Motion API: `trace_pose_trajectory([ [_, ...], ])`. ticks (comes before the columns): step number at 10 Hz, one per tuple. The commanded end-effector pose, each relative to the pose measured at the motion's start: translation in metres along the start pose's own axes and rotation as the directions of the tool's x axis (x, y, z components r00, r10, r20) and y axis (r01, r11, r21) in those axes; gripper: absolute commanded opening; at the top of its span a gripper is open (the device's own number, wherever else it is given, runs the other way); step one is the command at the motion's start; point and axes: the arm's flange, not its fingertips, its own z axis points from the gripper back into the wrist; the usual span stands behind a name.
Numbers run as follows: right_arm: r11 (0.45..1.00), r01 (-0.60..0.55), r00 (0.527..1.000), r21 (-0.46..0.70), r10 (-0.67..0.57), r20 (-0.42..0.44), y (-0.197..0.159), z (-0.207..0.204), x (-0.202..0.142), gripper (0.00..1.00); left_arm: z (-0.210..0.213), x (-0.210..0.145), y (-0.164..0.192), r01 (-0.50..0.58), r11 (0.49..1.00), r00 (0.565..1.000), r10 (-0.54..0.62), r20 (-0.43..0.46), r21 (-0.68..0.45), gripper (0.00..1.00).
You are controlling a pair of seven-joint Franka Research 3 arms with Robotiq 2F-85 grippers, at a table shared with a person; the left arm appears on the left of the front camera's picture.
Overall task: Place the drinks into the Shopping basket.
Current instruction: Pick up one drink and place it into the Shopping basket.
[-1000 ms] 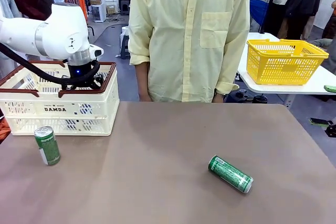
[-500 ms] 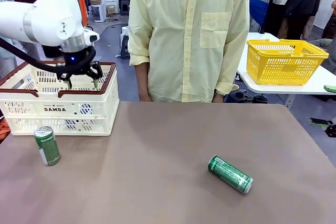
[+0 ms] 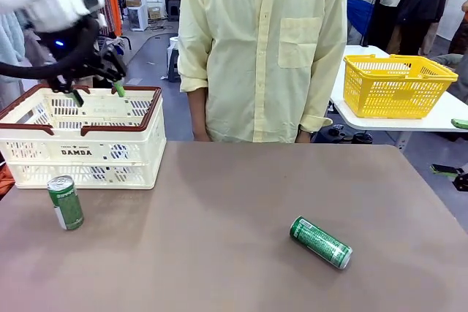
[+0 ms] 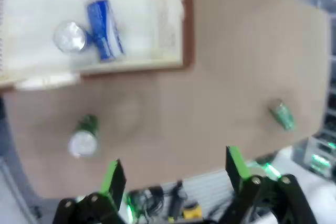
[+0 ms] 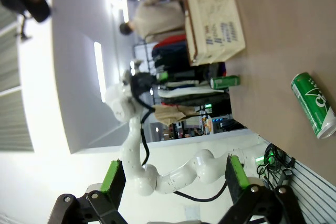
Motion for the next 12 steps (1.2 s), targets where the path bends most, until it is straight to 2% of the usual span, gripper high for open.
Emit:
trace_pose_trajectory([
  [1, 1.000, 0.004, 1.000, 0.018, -0.004, 0.001, 0.005, 0.000, 0.000, 1.00, 0.011, -0.074, 0.038, 0.077, 0.973, 0.993, -0.095, -0.072, -0.216, 1.00],
  [2, 1.000, 0.004, 1.000, 0.018, -0.004, 0.001, 0.005, 0.000, 0.000, 1.00, 0.009, -0.110, 0.055, 0.108, 0.938, 0.988, -0.138, -0.071, -0.329, 1.00],
  [3, 1.000, 0.004, 1.000, 0.018, -0.004, 0.001, 0.005, 0.000, 0.000, 1.00, 0.005, -0.148, 0.080, 0.132, 0.882, 0.984, -0.171, -0.047, -0.452, 1.00],
  [5, 1.000, 0.004, 1.000, 0.018, -0.004, 0.001, 0.005, 0.000, 0.000, 1.00, -0.010, -0.197, 0.134, 0.075, 0.767, 0.996, -0.092, 0.007, -0.637, 1.00],
  [6, 1.000, 0.004, 1.000, 0.018, -0.004, 0.001, 0.005, 0.000, 0.000, 1.00, -0.022, -0.213, 0.155, 0.057, 0.714, 0.998, -0.059, 0.021, -0.698, 1.00],
  [8, 1.000, 0.004, 1.000, 0.018, -0.004, 0.001, 0.005, 0.000, 0.000, 1.00, -0.045, -0.224, 0.187, -0.009, 0.645, 1.000, 0.020, 0.005, -0.764, 1.00],
  [9, 1.000, 0.004, 1.000, 0.018, -0.004, 0.001, 0.005, 0.000, 0.000, 1.00, -0.053, -0.214, 0.188, -0.034, 0.668, 0.997, -0.029, -0.071, -0.744, 1.00],
  [10, 1.000, 0.004, 1.000, 0.018, -0.004, 0.001, 0.005, 0.000, 0.000, 1.00, 0.007, -0.202, 0.191, 0.012, 0.687, 1.000, -0.005, 0.012, -0.727, 1.00],
  [12, 1.000, 0.004, 1.000, 0.018, -0.004, 0.001, 0.005, 0.000, 0.000, 1.00, 0.007, -0.202, 0.191, 0.012, 0.687, 1.000, -0.005, 0.012, -0.727, 1.00],
])
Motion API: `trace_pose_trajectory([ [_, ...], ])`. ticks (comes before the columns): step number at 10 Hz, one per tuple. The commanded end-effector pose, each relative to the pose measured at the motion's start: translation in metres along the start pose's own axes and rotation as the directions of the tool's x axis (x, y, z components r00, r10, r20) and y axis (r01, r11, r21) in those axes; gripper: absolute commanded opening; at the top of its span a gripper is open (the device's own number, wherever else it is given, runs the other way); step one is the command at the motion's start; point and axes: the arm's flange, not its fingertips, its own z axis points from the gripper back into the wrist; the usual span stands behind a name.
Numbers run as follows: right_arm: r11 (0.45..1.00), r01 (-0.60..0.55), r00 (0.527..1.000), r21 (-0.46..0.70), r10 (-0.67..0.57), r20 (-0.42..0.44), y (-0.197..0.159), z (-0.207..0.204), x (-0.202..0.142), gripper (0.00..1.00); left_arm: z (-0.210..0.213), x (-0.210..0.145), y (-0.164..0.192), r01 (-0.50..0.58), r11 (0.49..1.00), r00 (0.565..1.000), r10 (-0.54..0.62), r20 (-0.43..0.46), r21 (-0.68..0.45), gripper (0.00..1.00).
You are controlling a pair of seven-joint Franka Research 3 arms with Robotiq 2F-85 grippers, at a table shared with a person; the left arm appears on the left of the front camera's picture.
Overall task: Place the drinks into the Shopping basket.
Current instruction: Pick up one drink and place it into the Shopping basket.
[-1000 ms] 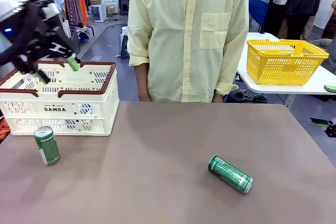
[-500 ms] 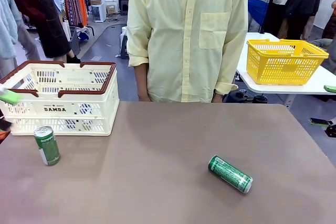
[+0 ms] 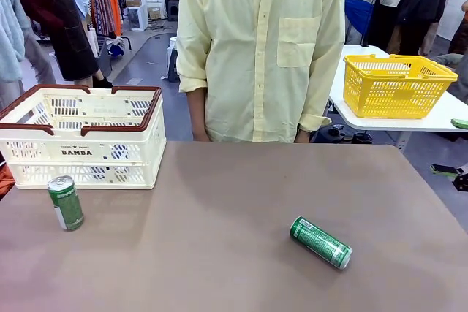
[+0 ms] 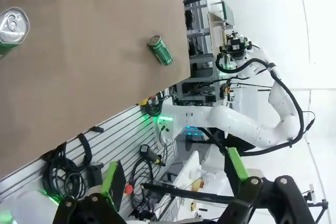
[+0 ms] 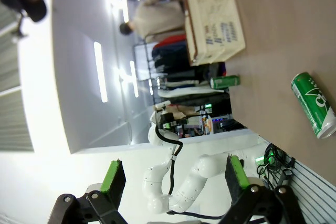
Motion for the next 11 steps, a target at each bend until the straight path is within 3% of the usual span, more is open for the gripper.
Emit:
trace_pose_trajectory([
  [1, 1.000, 0.003, 1.000, 0.018, -0.003, 0.001, 0.005, 0.000, 0.000, 1.00, 0.001, -0.003, -0.010, 0.029, 1.000, 1.000, -0.029, 0.010, -0.007, 1.00],
  [10, 1.000, 0.003, 1.000, 0.018, -0.003, 0.001, 0.005, 0.000, 0.000, 1.00, 0.000, -0.002, -0.009, 0.009, 1.000, 1.000, -0.009, 0.009, 0.014, 1.00],
  [11, 1.000, 0.003, 1.000, 0.018, -0.003, 0.001, 0.005, 0.000, 0.000, 1.00, -0.012, -0.003, -0.026, 0.024, 0.973, 0.999, -0.015, -0.042, 0.231, 1.00],
])
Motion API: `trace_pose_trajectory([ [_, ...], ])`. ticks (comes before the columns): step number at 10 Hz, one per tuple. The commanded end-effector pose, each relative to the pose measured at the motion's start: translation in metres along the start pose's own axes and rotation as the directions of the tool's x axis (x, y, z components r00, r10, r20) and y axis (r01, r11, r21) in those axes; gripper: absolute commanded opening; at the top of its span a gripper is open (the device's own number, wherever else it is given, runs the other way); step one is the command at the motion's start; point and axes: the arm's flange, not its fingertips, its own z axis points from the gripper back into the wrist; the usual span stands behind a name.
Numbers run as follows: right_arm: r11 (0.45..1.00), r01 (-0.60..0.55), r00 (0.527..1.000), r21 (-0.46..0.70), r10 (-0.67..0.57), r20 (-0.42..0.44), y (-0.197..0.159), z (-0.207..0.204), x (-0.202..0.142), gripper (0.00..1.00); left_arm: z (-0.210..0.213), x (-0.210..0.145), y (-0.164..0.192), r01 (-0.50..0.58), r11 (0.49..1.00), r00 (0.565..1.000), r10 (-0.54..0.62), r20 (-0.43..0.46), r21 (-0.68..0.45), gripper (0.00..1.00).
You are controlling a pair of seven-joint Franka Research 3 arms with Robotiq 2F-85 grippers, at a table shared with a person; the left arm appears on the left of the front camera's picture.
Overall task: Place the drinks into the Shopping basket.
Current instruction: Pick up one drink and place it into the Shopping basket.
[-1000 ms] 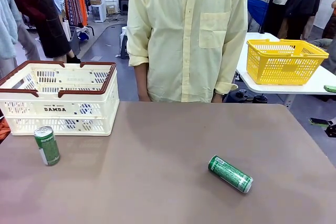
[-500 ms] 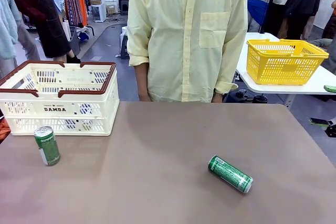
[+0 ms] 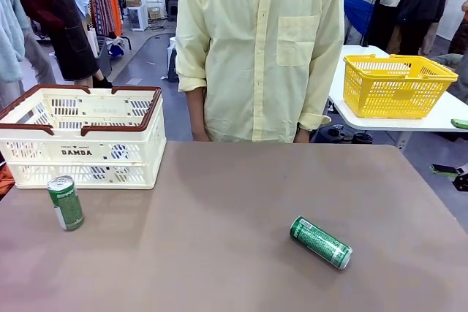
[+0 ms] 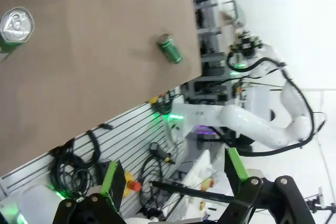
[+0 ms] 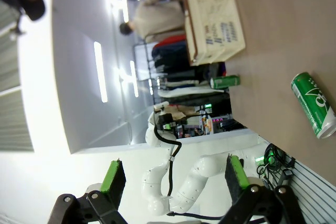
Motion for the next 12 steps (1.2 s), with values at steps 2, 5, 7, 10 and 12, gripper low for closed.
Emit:
trace_pose_trajectory([
  [2, 1.000, 0.003, 1.000, 0.018, -0.003, 0.001, 0.005, 0.000, 0.000, 1.00, -0.032, -0.009, -0.041, 0.112, 0.847, 0.993, -0.074, -0.094, 0.519, 1.00],
  [5, 1.000, 0.003, 1.000, 0.018, -0.003, 0.001, 0.005, 0.000, 0.000, 1.00, -0.080, -0.002, -0.065, 0.346, 0.600, 0.938, -0.244, -0.247, 0.721, 1.00],
  [7, 1.000, 0.003, 1.000, 0.018, -0.003, 0.001, 0.005, 0.000, 0.000, 1.00, -0.109, 0.019, -0.066, 0.321, 0.434, 0.939, -0.257, -0.226, 0.842, 1.00],
  [10, 1.000, 0.003, 1.000, 0.018, -0.003, 0.001, 0.005, 0.000, 0.000, 1.00, -0.099, 0.004, -0.089, 0.383, 0.485, 0.920, -0.282, -0.273, 0.786, 1.00],
  [12, 1.000, 0.003, 1.000, 0.018, -0.003, 0.001, 0.005, 0.000, 0.000, 1.00, -0.110, 0.018, -0.085, 0.378, 0.463, 0.921, -0.274, -0.276, 0.802, 1.00],
])
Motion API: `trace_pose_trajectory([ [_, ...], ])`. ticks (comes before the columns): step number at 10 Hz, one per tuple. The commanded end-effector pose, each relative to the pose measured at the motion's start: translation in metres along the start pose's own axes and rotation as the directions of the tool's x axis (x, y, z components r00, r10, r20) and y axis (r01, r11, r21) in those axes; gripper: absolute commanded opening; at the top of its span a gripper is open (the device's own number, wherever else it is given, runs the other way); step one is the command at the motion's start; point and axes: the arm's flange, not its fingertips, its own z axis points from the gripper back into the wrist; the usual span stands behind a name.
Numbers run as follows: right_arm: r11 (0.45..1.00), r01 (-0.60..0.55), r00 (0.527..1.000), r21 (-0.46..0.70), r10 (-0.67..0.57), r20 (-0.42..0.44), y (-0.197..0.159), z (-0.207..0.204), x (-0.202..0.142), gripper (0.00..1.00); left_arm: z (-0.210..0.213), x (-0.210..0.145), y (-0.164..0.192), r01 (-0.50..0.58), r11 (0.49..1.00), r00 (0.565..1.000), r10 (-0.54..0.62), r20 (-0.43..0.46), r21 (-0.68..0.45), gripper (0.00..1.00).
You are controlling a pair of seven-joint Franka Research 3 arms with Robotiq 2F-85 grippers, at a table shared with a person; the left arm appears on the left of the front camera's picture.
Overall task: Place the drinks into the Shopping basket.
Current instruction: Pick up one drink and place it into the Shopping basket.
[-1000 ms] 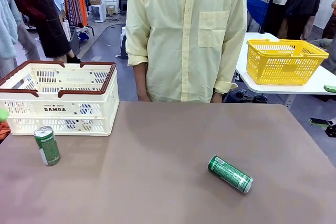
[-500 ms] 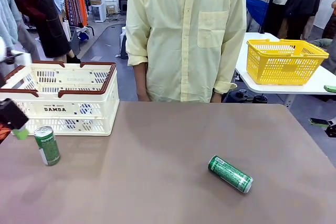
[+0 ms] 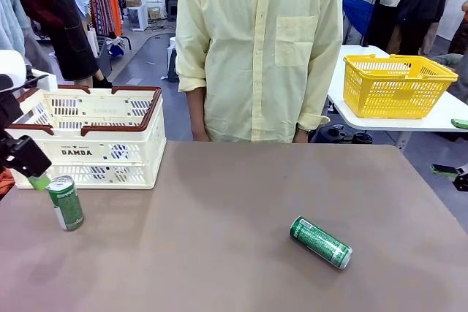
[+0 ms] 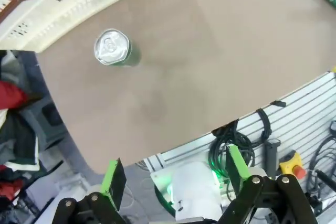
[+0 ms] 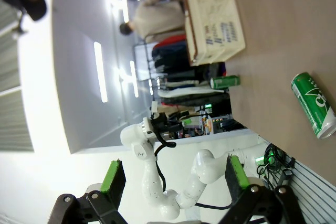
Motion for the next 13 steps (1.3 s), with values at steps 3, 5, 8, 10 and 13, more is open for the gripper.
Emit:
trace_pose_trajectory([
  [3, 1.000, 0.004, 1.000, 0.018, -0.004, 0.001, 0.005, 0.000, 0.000, 1.00, -0.068, 0.031, 0.035, -0.258, 0.963, 0.965, 0.261, -0.029, 0.079, 1.00],
  [5, 1.000, 0.004, 1.000, 0.018, -0.004, 0.001, 0.005, 0.000, 0.000, 1.00, -0.096, 0.037, 0.050, -0.351, 0.934, 0.936, 0.351, 0.010, 0.069, 1.00],
  [8, 1.000, 0.004, 1.000, 0.018, -0.004, 0.001, 0.005, 0.000, 0.000, 1.00, -0.136, 0.044, 0.062, -0.358, 0.931, 0.934, 0.358, 0.014, 0.074, 1.00],
  [10, 1.000, 0.004, 1.000, 0.018, -0.004, 0.001, 0.005, 0.000, 0.000, 1.00, -0.157, 0.051, 0.062, -0.344, 0.934, 0.939, 0.341, 0.048, 0.094, 1.00],
  [13, 1.000, 0.004, 1.000, 0.018, -0.004, 0.001, 0.005, 0.000, 0.000, 1.00, -0.184, 0.056, 0.062, -0.311, 0.946, 0.950, 0.311, 0.016, 0.090, 1.00],
])
